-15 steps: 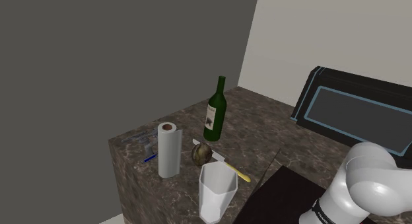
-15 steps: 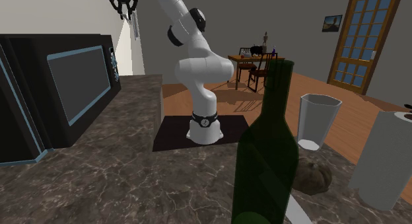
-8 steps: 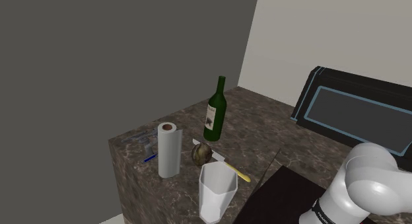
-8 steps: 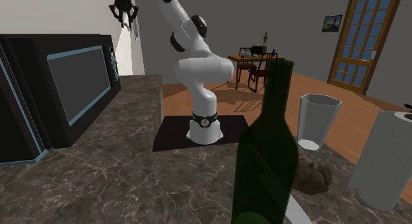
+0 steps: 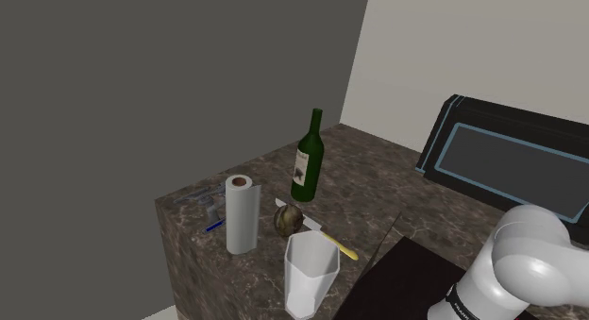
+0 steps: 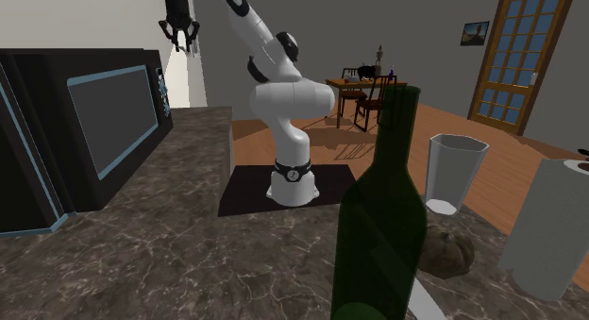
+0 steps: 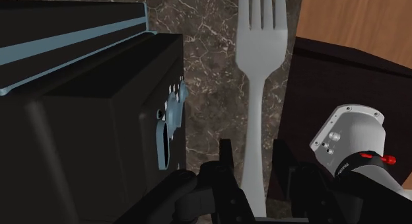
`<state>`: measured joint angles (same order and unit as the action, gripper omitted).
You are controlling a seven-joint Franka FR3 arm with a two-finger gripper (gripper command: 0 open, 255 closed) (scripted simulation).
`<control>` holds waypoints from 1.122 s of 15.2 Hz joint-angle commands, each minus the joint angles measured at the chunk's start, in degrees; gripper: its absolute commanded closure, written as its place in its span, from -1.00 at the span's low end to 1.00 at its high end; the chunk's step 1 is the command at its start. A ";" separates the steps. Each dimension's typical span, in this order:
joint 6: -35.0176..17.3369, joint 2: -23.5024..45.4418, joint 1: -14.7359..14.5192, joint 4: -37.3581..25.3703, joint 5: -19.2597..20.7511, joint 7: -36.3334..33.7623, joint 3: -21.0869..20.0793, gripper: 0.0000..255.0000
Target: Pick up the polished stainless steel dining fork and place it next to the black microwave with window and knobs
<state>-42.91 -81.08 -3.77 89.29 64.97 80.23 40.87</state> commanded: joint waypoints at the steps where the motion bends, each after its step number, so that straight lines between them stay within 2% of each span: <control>1: -0.52 -1.57 0.67 2.15 0.17 -0.50 0.21 1.00; 17: -4.45 -12.89 5.25 16.02 4.06 -1.91 4.01 1.00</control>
<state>-47.12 -93.30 1.20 104.69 68.51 78.10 44.52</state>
